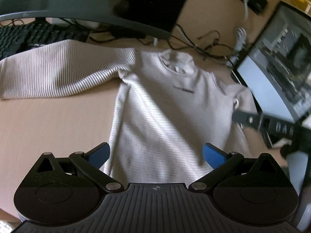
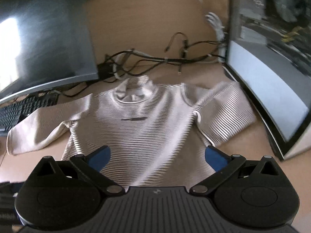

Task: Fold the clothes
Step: 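Move both open grippers back over the flat shirt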

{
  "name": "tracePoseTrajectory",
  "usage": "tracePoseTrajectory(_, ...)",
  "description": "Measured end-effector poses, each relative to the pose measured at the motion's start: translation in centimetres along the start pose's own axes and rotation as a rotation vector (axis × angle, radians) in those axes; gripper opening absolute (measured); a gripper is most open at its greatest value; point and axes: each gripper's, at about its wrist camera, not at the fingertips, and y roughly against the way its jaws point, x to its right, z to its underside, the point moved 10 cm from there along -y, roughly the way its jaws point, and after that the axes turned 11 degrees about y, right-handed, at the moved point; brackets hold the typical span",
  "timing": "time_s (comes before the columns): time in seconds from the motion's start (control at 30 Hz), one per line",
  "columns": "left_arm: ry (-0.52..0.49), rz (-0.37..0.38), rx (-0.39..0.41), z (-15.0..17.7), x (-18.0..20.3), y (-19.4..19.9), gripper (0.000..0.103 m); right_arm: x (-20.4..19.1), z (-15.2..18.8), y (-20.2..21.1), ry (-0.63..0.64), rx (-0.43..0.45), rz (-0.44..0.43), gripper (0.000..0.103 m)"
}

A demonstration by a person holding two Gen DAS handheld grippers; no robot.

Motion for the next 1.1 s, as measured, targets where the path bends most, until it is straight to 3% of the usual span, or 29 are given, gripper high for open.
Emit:
tracePoseTrajectory(0.17, -0.020, -0.021, 0.028, -2.3, 1.4, -1.8, 0.103, 2.0, -0.2, -2.3, -0.006, -0.019, -0.025, 0.103)
tracePoseTrajectory(0.3, -0.044, -0.014, -0.006, -3.6, 3.0, -4.0, 0.103, 3.8, 1.0, -4.9, -0.093, -0.114, -0.125, 0.103)
tracePoseTrajectory(0.57, -0.039, -0.049, -0.128, -3.4, 3.5, -9.3, 0.103, 5.9, 0.4, -7.3, -0.150, -0.163, -0.163, 0.103)
tracePoseTrajectory(0.63, -0.027, -0.057, -0.166, -2.7, 3.3, -10.4, 0.103, 5.7, 0.5, -7.3, -0.130, -0.161, -0.164, 0.103)
tracePoseTrajectory(0.93, -0.146, -0.073, -0.143, -1.6, 3.6, -10.6, 0.103, 5.0, 0.7, -8.1, 0.063, -0.160, -0.061, 0.103)
tracePoseTrajectory(1.1, -0.108, -0.047, -0.143, -1.6, 2.8, -9.9, 0.103, 4.1, 1.1, -7.7, 0.104, -0.146, -0.069, 0.103)
